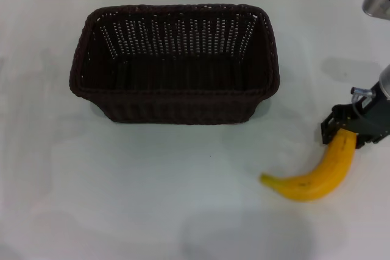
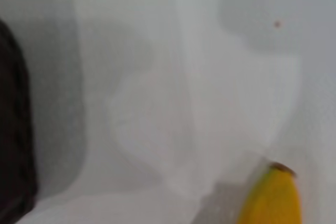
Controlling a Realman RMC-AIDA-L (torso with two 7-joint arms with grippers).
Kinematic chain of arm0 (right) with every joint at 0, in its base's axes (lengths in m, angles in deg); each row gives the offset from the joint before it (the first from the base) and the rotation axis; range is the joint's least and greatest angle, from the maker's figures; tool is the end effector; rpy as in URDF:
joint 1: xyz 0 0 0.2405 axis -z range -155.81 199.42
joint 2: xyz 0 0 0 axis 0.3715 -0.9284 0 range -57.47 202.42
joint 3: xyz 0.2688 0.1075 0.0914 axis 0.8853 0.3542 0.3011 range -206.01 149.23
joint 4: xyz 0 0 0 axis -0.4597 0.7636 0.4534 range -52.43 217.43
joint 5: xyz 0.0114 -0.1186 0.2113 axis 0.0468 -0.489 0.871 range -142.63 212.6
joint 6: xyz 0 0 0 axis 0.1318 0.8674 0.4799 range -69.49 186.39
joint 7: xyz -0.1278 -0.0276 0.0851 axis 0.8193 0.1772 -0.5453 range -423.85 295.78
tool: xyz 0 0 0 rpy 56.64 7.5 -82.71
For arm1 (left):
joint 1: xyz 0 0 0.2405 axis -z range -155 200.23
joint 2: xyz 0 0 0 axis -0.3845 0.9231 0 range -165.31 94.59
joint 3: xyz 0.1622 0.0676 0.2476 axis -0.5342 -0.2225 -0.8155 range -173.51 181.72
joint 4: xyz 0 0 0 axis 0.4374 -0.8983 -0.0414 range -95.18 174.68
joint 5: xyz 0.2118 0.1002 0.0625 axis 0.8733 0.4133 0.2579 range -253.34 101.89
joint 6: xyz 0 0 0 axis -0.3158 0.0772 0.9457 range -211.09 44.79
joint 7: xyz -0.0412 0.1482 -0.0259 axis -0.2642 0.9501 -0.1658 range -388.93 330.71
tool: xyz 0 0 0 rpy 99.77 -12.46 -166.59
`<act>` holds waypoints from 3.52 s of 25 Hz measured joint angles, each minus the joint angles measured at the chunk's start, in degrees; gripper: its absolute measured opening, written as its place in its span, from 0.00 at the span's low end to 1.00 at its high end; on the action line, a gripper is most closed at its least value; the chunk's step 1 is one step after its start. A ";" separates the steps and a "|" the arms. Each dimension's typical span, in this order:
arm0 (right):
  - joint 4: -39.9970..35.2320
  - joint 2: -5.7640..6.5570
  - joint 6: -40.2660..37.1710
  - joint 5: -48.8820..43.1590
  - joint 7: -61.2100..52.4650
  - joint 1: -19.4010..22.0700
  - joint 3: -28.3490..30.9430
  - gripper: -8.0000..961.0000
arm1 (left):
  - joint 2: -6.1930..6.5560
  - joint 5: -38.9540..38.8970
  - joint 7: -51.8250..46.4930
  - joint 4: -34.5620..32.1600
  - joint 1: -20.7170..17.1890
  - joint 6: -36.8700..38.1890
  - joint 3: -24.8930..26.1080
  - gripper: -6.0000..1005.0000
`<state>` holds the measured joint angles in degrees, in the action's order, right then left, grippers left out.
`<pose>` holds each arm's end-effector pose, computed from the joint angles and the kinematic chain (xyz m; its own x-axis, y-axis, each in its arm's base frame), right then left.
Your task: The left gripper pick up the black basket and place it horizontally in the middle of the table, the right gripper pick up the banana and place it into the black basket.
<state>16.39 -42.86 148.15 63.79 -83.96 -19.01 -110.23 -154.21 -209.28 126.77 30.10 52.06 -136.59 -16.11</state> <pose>0.2290 0.4305 -0.0309 -0.0071 -0.9893 -0.1457 -0.8279 0.0876 -0.5540 -0.4494 0.4077 0.0301 0.5843 0.0049 0.8115 0.7937 0.2047 -0.5728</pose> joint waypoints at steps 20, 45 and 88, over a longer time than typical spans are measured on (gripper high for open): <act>-1.51 0.24 4.58 17.68 17.93 0.99 7.12 0.51 | -0.08 -1.63 -0.07 0.23 -0.03 0.45 0.09 0.84; -6.86 0.31 -11.27 39.92 35.02 -0.38 5.51 0.54 | -0.15 -0.75 -0.23 1.13 0.45 0.62 -0.56 0.84; 29.91 -0.20 -37.75 113.61 158.11 21.79 12.79 0.91 | -0.55 -0.18 3.09 4.49 -1.47 -3.09 0.11 0.84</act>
<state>46.30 -43.06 110.40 177.40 74.15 2.78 -97.44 -154.75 -209.46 129.86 34.59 50.58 -139.67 -16.00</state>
